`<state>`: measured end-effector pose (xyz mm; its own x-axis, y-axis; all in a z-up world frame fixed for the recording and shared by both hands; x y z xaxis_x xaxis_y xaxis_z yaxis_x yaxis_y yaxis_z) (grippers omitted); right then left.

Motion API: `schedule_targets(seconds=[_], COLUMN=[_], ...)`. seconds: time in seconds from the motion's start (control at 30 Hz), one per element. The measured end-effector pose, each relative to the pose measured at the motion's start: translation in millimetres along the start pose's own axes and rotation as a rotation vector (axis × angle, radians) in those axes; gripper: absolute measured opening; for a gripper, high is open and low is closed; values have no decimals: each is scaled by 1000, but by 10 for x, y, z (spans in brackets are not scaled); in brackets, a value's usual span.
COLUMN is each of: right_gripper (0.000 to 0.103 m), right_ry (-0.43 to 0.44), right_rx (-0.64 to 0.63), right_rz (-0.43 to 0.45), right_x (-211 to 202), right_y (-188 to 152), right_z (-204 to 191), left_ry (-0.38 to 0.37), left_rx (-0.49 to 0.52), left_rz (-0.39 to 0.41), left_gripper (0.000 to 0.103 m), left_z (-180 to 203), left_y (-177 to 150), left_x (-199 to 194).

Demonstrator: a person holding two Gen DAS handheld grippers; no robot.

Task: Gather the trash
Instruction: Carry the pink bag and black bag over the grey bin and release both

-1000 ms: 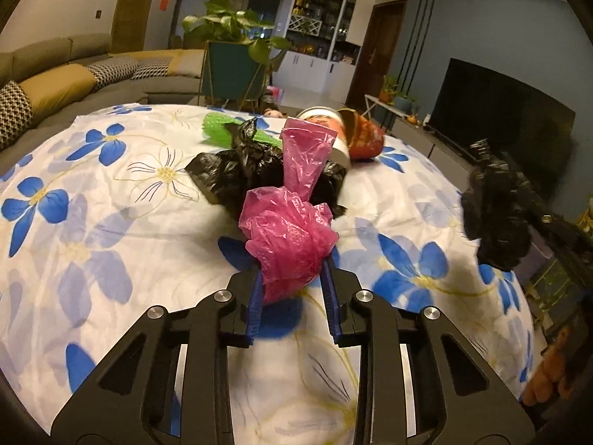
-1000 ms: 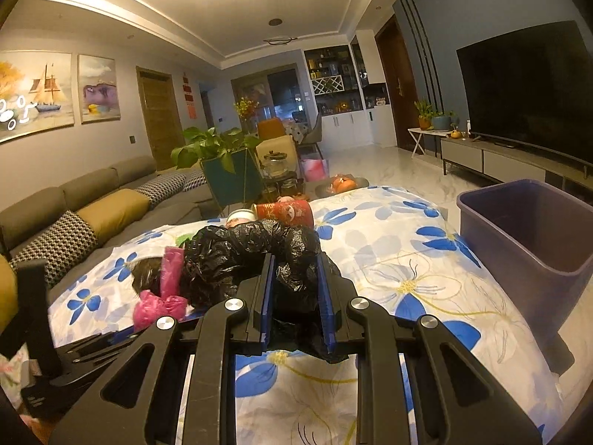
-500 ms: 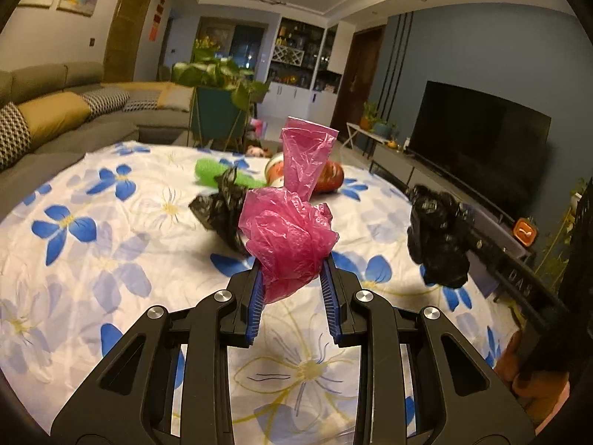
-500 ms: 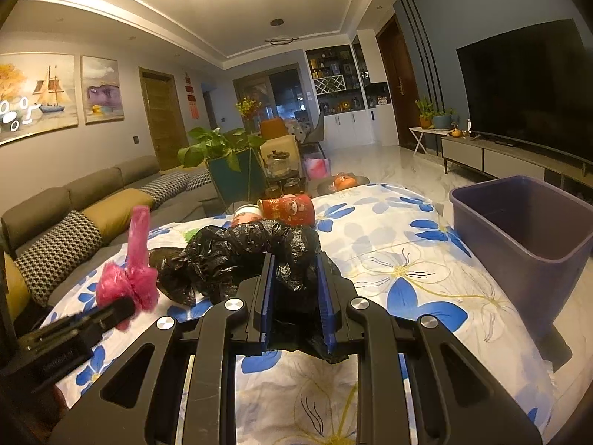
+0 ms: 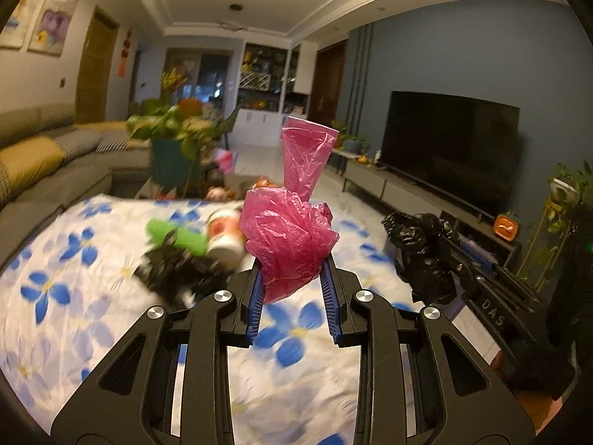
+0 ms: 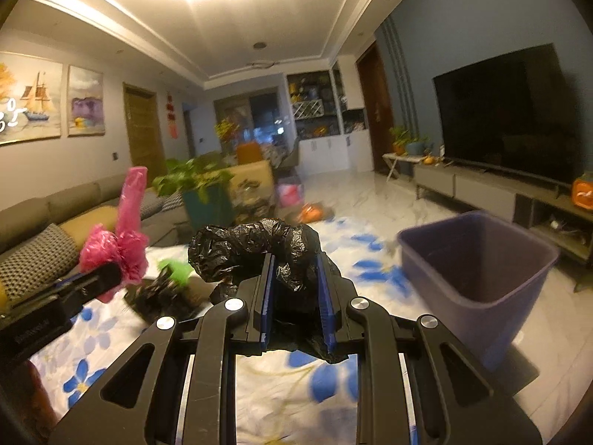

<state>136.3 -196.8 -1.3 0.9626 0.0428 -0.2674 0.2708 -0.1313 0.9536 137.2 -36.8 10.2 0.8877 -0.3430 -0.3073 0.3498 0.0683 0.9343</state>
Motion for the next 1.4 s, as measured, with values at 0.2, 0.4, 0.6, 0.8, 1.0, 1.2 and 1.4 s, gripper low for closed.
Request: schedule_targets(seconds=[0.2,0.4,0.6,0.8,1.0,1.2,1.4], right_gripper=[23,23,23,23,23,23,23], right_ry=[-93,-194,-291,-343,-366,-383,-399], right_rx=[-4,-6,-4,14,31,45,59], right_rz=[79,136,176,179,169,161,159], right_x=[-56,-9,31,138,306,382,428], right_y=[287,509,625,637,588,550,535], right_z=[324,720,1152,1494,1692,1824,1921], left_ry=[-76,-138,-182,-205,-202,-218,-245], left_rx=[73,103,113,122,130,135,153], left_rz=[65,80,65,47,23,11,6], left_gripper=[27,27,27,27,27,27,28], left_z=[518,995,1363,1555,1686,1735,1782], left_y=[383,541,547,504,438,370,311], left_x=[186,584,1022,1383,1664,1860,2064])
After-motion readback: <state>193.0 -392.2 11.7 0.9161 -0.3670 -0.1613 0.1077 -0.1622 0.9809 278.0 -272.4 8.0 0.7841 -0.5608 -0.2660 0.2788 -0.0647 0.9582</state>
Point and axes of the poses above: each gripper's, at about its wrist camera, not at the fingertips, and x roughly the way its jaws point, z to its right, y to its top, the point moved 4 cm from there along x, roughly the way its jaws point, and after that the axes turned 8 degrees about -y, right-handed, at the moved point
